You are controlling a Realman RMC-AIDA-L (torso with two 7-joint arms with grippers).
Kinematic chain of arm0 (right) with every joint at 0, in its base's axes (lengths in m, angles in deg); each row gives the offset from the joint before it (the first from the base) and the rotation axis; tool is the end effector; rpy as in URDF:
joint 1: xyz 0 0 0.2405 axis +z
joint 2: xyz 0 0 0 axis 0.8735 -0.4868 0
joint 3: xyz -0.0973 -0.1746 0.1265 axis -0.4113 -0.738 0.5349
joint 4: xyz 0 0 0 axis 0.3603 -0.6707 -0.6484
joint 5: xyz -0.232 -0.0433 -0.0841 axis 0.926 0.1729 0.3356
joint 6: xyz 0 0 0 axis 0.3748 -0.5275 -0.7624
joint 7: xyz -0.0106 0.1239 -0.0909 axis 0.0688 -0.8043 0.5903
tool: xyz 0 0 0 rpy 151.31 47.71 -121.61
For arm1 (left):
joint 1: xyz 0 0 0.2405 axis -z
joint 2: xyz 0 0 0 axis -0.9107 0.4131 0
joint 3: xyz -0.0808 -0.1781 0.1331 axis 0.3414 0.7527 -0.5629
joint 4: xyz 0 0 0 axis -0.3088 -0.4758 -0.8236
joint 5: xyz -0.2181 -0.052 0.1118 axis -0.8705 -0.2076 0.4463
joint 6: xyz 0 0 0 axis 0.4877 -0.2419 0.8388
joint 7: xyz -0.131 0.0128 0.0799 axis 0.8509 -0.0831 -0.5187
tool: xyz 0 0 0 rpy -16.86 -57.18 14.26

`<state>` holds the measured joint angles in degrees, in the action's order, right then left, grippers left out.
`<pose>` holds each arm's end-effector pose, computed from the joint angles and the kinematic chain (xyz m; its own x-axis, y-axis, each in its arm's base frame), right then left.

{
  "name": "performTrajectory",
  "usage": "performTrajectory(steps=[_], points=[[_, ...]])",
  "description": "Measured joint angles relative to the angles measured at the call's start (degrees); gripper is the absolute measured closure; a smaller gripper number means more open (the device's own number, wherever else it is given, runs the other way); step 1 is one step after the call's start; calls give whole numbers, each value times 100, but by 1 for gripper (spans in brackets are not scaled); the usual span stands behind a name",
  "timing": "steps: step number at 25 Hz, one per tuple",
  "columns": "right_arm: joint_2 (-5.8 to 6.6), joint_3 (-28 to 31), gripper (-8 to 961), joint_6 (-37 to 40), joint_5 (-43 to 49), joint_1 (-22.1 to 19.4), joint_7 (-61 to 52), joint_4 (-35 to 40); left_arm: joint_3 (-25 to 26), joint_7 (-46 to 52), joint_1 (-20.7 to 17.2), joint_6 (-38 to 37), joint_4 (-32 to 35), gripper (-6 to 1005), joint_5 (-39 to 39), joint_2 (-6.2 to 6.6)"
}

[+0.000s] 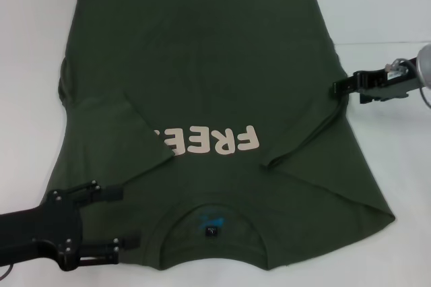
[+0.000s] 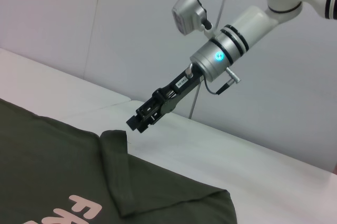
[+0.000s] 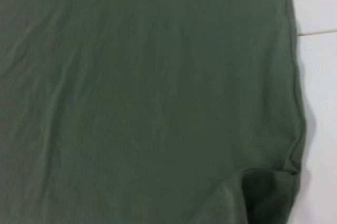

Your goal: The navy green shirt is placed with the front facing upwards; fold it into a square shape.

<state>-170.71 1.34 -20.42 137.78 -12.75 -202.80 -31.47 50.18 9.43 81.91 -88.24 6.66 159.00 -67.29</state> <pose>0.2499 0.4779 0.0410 0.3010 -0.8716 -0.3870 -0.9032 -0.1303 -0.4090 -0.2974 0.2760 0.0352 0.7651 0.3299 0.5529 0.4553 -0.8844 -0.1023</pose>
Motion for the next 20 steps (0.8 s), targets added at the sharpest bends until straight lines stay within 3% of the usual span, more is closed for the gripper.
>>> performTrajectory(steps=[4,20], points=[[-109,0,186,-195,7,16,15,-132,0,1,3,2,0,89,0,0],[-283,0,188,-727,-125,139,154,-543,-2,-30,0,22,-9,89,-1,8]])
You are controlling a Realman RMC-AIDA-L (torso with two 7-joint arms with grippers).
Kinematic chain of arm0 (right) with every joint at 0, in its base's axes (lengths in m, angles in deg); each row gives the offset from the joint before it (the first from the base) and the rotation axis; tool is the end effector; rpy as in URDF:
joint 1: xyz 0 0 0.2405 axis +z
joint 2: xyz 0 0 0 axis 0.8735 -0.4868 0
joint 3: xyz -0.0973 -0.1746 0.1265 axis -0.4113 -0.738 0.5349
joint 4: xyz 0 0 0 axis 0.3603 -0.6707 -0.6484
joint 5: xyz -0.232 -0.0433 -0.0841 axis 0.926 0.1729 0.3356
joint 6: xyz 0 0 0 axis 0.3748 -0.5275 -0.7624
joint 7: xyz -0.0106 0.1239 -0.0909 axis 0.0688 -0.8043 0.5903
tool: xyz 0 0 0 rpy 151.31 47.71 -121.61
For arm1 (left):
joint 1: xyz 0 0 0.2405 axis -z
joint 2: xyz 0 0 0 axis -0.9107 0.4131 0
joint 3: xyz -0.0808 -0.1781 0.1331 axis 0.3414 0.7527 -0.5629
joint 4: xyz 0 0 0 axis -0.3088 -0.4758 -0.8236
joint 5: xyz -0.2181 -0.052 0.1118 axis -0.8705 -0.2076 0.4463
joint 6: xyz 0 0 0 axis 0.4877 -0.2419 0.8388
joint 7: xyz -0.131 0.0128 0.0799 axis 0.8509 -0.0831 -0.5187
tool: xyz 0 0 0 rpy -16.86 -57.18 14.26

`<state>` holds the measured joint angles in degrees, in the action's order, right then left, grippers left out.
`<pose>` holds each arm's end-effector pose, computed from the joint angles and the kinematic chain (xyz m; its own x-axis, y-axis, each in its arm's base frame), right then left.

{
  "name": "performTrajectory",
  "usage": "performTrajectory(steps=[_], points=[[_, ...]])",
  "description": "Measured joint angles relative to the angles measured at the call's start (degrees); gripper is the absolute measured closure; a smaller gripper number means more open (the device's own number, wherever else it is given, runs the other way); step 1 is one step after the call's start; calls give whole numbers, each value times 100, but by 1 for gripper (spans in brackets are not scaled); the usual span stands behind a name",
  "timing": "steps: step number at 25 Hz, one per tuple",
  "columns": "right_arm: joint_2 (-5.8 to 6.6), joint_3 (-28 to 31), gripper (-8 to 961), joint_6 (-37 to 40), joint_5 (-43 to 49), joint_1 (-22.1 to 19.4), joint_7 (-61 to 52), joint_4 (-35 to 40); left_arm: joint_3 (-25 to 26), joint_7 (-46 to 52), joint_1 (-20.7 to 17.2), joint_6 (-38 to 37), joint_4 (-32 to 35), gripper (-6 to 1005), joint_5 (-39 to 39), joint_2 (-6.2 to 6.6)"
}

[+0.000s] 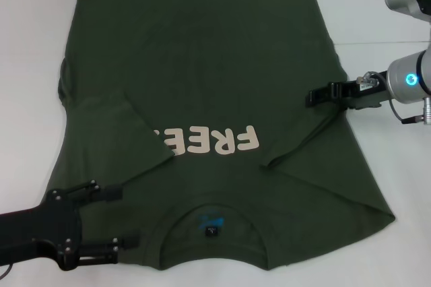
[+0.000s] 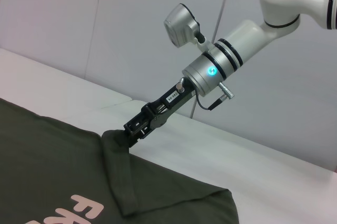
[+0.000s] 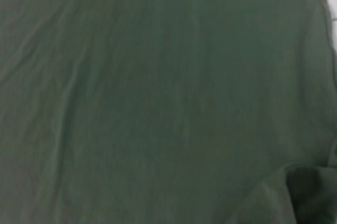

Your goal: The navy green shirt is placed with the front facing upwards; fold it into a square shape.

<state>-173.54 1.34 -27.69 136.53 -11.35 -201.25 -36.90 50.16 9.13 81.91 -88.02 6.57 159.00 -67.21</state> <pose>0.2489 0.4779 0.0019 0.2957 -0.8639 -0.4077 -0.9133 -0.1306 -0.3857 -0.2981 0.2764 0.0353 0.7679 0.3264 0.5512 0.4535 -0.8847 -0.1078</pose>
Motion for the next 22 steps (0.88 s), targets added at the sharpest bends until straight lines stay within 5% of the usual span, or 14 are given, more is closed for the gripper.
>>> performTrajectory(steps=[16,20,22], points=[[112,137,188,-34,-2968,-453,1287,-138,0,-3,-21,8,-9,90,-8,-8],[204,195,188,205,-3129,-678,1409,-37,102,246,-23,-49,-24,90,-47,5],[342,283,188,615,-3136,-814,1459,54,230,784,23,-140,-5,89,-51,79]])
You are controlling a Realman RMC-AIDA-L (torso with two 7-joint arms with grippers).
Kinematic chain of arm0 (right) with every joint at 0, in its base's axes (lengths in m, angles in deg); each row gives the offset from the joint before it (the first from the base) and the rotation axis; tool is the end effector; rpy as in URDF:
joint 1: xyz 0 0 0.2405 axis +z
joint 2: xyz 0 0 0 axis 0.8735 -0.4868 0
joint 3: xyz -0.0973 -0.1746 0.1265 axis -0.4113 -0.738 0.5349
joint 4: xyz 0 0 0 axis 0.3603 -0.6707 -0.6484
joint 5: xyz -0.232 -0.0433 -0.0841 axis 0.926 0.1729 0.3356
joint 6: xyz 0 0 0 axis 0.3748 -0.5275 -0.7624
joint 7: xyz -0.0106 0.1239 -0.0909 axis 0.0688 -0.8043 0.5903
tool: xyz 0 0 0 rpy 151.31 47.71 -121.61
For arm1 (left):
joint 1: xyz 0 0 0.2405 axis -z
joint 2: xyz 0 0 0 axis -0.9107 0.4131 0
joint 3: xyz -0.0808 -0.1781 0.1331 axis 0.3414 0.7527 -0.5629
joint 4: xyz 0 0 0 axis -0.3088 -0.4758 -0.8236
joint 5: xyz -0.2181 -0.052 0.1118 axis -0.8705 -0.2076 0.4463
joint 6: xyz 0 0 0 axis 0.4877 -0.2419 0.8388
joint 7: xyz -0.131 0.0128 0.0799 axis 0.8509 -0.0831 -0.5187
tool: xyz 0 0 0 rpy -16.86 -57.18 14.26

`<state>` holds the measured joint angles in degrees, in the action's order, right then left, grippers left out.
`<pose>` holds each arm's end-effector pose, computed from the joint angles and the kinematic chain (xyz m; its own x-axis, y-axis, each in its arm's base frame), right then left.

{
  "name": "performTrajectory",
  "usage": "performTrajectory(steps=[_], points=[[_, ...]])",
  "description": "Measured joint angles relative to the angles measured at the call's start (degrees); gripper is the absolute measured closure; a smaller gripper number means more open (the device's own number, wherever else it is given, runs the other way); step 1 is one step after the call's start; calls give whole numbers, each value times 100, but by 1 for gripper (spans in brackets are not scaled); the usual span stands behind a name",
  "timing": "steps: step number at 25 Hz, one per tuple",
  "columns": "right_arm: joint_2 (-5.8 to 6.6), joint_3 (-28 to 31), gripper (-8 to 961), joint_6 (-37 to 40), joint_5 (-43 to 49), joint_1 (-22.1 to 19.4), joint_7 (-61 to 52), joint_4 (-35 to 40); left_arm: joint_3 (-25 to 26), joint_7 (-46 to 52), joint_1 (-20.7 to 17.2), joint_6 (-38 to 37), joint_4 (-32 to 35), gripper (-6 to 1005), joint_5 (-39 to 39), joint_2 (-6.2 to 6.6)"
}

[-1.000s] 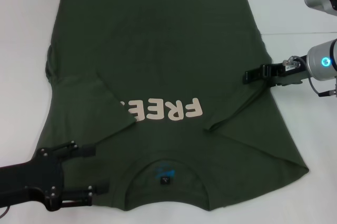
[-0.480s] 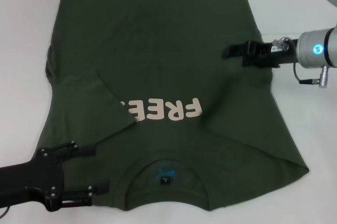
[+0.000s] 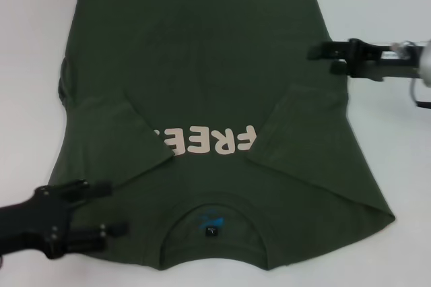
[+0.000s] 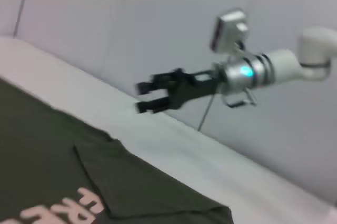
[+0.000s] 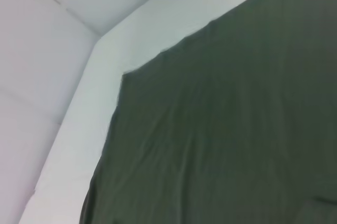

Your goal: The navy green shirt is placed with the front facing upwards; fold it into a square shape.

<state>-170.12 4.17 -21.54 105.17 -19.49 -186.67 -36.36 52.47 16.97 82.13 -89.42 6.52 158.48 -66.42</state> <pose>0.2542 0.4661 0.0411 0.1529 -0.7718 -0.6172 -0.9840 -0.1768 -0.0228 -0.3006 0.2760 0.0472 0.6890 0.4303 0.5831 0.5565 -0.8296 -0.0453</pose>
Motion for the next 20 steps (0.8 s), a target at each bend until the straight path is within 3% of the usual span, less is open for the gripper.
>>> performTrajectory(steps=[5,8,11,14,20], points=[[562,112,188,1351,15,-323,-49,76,621,1824,218,-195,59,90,220,346],[760,300,188,1975,27,-616,-51,168,1060,2702,388,-221,184,92,690,532],[869,426,188,2350,31,-953,-49,282,1240,3822,659,-116,332,93,1638,709],[894,467,188,2501,30,-1240,-10,401,1342,4611,931,-74,397,95,2462,846],[886,493,189,2505,61,-1576,178,451,913,5462,1223,440,504,97,3142,870]])
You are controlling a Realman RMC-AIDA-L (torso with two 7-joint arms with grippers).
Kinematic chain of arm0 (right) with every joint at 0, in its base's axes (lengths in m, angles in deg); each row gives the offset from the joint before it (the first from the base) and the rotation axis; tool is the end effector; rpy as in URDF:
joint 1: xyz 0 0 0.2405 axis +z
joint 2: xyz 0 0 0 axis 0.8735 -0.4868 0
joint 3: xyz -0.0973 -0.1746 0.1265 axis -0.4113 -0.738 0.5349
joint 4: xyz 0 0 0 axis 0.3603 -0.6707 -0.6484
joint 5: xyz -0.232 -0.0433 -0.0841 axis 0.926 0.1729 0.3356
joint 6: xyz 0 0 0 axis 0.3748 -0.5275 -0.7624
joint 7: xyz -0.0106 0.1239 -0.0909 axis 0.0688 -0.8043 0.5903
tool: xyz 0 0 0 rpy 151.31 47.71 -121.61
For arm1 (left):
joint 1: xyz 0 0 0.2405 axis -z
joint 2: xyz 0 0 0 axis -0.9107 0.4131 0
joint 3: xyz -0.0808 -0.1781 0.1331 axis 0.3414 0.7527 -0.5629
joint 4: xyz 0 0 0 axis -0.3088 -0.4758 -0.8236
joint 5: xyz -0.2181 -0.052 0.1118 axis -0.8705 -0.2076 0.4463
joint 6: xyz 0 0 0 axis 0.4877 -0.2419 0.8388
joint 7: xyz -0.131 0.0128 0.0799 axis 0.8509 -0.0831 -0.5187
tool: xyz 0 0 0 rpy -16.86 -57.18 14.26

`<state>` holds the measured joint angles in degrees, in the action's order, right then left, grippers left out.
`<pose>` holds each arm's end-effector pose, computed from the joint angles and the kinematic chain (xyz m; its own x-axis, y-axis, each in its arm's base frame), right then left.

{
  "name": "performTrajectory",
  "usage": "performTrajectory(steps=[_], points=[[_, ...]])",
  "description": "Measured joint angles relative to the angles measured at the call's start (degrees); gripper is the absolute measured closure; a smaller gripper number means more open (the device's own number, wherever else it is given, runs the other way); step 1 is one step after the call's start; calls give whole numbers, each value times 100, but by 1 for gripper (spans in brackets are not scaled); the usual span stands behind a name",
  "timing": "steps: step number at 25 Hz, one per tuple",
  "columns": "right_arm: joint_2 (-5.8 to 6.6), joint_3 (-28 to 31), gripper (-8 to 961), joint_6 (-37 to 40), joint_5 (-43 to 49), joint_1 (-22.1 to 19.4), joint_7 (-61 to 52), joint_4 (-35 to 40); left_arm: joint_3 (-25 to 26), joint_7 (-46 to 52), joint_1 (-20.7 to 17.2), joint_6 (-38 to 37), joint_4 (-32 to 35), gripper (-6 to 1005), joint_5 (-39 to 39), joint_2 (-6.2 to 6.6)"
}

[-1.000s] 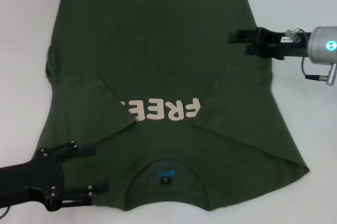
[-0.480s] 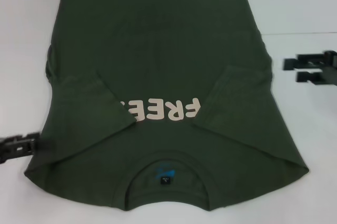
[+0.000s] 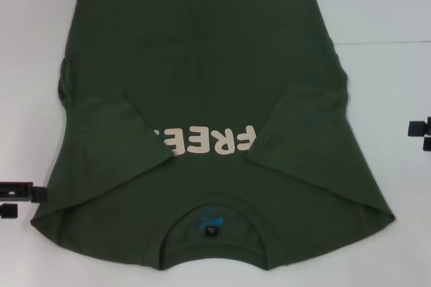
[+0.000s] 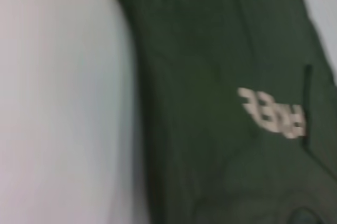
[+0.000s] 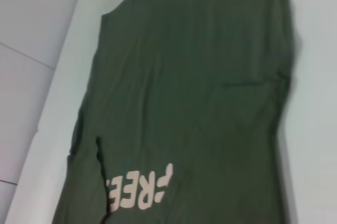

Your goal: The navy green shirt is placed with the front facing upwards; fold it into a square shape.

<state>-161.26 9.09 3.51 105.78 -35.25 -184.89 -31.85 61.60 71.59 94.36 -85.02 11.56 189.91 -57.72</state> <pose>0.3443 0.3608 0.1204 0.0784 -0.8689 -0.4888 -0.9926 -0.1136 0.0427 -0.3368 0.3234 0.1218 0.0880 0.9475 0.3073 0.9942 -0.0646 -0.0856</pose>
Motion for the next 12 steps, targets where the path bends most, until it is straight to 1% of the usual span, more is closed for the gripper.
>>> performTrajectory(steps=[2,4,6,12], points=[[0,21,189,-1,59,-39,11,14,-241,151,57,173,-24,98,99,-30],[0,65,189,14,181,-50,12,28,-369,228,97,265,-48,99,140,-65],[-4,113,189,29,269,-55,15,35,-439,312,118,371,-61,100,197,-90],[-23,136,189,55,348,-31,20,37,-526,413,108,597,-158,103,318,-101]])
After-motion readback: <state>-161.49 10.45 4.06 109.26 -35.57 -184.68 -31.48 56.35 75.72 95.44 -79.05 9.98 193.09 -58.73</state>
